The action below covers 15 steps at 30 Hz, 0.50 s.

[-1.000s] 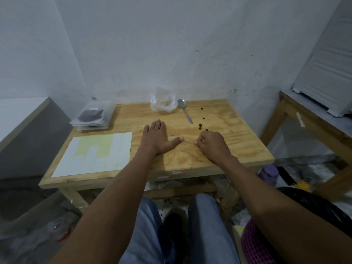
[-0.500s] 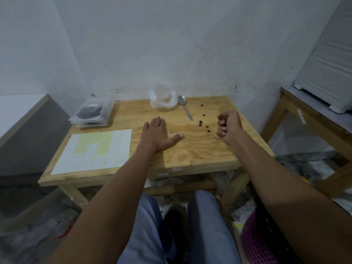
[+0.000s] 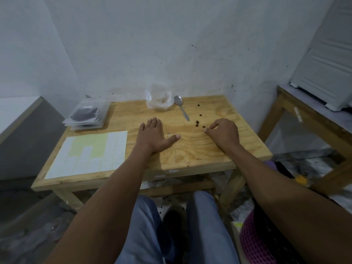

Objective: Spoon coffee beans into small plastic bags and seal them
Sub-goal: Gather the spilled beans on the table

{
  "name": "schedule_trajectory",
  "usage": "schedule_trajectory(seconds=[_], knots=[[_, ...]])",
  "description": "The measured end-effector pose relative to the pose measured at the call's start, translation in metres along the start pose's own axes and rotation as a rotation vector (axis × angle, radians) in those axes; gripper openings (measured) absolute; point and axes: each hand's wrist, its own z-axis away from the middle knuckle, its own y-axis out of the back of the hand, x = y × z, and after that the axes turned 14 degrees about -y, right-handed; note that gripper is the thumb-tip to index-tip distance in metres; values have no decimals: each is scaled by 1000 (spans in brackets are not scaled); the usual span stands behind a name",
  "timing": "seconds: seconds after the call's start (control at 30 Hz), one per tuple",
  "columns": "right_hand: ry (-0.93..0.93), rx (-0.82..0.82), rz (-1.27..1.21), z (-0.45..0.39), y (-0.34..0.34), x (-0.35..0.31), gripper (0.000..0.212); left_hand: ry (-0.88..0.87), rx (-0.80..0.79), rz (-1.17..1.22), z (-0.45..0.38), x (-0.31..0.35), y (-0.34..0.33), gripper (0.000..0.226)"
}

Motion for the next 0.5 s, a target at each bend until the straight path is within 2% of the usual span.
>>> schedule_trajectory(seconds=[0.27, 0.33, 0.4, 0.5], knots=[[65, 27, 201, -2, -19, -7, 27, -5, 17, 0, 0, 0, -1, 132], [70, 34, 186, -4, -21, -6, 26, -6, 21, -2, 0, -1, -1, 132], [-24, 32, -11, -7, -21, -8, 28, -7, 25, -2, 0, -1, -2, 131], [-387, -47, -652, -11, -13, -22, 24, -6, 26, 0, 0, -2, -2, 131]])
